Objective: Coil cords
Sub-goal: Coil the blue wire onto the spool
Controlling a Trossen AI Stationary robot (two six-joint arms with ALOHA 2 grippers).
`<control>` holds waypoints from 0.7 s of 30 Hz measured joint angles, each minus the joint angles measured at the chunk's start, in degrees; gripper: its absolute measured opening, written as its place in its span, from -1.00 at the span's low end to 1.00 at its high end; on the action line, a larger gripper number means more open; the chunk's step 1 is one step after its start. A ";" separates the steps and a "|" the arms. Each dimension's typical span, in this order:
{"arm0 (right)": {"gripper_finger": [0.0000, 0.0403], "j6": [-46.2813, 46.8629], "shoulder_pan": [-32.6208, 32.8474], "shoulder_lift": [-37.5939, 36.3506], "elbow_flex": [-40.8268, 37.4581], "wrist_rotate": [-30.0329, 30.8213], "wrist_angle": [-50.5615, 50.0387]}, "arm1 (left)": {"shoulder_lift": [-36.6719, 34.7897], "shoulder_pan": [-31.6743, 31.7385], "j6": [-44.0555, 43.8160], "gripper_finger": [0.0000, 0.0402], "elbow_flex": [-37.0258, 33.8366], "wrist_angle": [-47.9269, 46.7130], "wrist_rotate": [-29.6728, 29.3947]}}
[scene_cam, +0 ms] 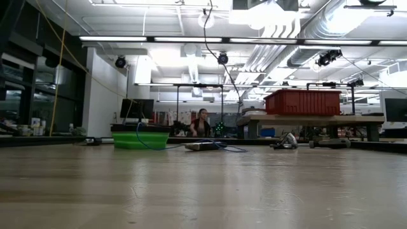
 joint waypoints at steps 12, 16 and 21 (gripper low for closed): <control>-1.00 3.87 -0.12 -1.06 0.03 -0.70 1.54 | -4.02 7.28 11.68 -1.00 -0.12 -7.34 -2.72; -0.98 5.29 -0.12 -1.06 -0.01 2.02 1.12 | -5.43 9.14 16.07 -1.00 -0.12 -13.20 -2.75; -0.72 4.94 0.22 -0.79 -0.24 2.55 -3.39 | -7.08 10.49 18.55 -1.00 0.10 -13.28 -6.25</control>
